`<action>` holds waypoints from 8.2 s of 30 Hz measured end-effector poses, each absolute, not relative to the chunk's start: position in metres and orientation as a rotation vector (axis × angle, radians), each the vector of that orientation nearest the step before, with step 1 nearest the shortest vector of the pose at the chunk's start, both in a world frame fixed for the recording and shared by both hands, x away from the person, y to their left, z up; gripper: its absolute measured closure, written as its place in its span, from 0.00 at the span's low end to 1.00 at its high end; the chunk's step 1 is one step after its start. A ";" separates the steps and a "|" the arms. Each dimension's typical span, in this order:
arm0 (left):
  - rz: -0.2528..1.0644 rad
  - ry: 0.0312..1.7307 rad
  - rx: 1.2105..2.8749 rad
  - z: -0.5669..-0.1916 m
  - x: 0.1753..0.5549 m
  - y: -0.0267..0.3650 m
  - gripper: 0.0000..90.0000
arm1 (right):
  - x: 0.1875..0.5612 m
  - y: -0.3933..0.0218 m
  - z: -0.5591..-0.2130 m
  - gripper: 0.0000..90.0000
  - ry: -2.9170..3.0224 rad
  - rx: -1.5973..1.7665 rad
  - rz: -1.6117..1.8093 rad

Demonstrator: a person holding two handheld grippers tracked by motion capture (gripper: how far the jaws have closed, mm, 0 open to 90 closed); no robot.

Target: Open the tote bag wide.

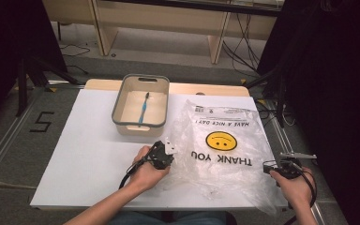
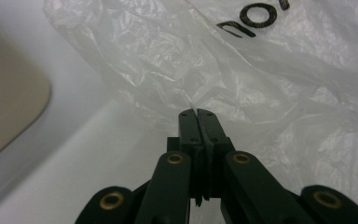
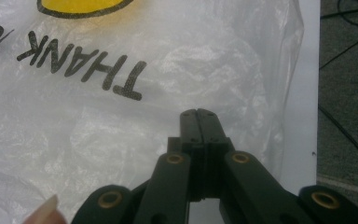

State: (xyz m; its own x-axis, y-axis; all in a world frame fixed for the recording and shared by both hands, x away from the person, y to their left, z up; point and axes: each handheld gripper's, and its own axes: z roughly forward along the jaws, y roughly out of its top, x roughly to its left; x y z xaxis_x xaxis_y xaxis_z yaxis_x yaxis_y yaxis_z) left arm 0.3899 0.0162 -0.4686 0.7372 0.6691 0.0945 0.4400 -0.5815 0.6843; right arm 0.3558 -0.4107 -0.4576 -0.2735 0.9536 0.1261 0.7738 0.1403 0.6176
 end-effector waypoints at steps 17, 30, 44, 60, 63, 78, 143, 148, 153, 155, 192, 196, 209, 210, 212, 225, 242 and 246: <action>0.521 0.890 2.251 -0.467 0.408 0.028 0.99 | 0.344 -0.406 -0.445 0.64 2.064 1.649 0.843; 0.564 0.897 2.247 -0.468 0.416 0.027 0.99 | 0.348 -0.398 -0.463 0.99 2.241 1.731 0.752; 0.659 0.879 2.217 -0.450 0.441 0.014 0.99 | 0.354 -0.397 -0.450 1.00 2.069 1.722 0.876; 0.754 0.913 2.203 -0.432 0.479 0.000 0.99 | 0.372 -0.388 -0.448 1.00 1.974 1.726 0.924; 0.762 0.912 2.217 -0.431 0.485 -0.001 0.99 | 0.376 -0.387 -0.450 1.00 1.968 1.734 0.923; 0.861 0.840 2.113 -0.407 0.468 0.000 0.55 | 0.376 -0.379 -0.458 0.94 2.046 1.759 0.880; 0.566 0.808 2.158 -0.452 0.361 0.069 0.39 | 0.432 -0.235 -0.455 0.47 2.571 0.965 0.883; 0.565 0.806 2.161 -0.452 0.361 0.069 0.39 | 0.435 -0.231 -0.466 0.47 2.617 0.984 0.870; 0.563 0.807 2.162 -0.452 0.361 0.068 0.39 | 0.436 -0.228 -0.471 0.49 2.642 0.974 0.845; 0.563 0.803 2.166 -0.452 0.361 0.068 0.39 | 0.437 -0.228 -0.473 0.52 2.650 0.979 0.836; 0.570 0.804 2.171 -0.453 0.362 0.068 0.39 | 0.429 -0.235 -0.451 1.00 2.547 1.014 0.943; 0.572 0.808 2.165 -0.453 0.362 0.069 0.39 | 0.427 -0.239 -0.444 1.00 2.507 1.011 0.968; 0.586 0.803 2.161 -0.451 0.362 0.069 0.39 | 0.422 -0.245 -0.422 1.00 2.368 0.998 1.057; 0.587 0.803 2.160 -0.451 0.362 0.069 0.39 | 0.422 -0.246 -0.421 1.00 2.358 0.996 1.060; 0.587 0.803 2.160 -0.451 0.362 0.069 0.39 | 0.421 -0.247 -0.419 1.00 2.343 1.000 1.069; 0.598 0.806 2.145 -0.449 0.362 0.070 0.39 | 0.418 -0.252 -0.403 1.00 2.218 1.003 1.133; 0.606 0.804 2.140 -0.448 0.360 0.071 0.39 | 0.416 -0.255 -0.382 1.00 2.086 0.981 1.178; 0.608 0.807 2.139 -0.447 0.360 0.072 0.39 | 0.417 -0.255 -0.378 1.00 2.075 0.974 1.185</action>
State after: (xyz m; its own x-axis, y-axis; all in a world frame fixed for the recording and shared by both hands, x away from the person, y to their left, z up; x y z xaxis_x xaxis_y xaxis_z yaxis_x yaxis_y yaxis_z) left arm 0.3601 0.0723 -0.4472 0.6875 0.7086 0.1590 0.3487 -0.5141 0.7836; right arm 0.4171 -0.2552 -0.3778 -0.5833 0.8051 -0.1076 0.3162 0.3471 0.8829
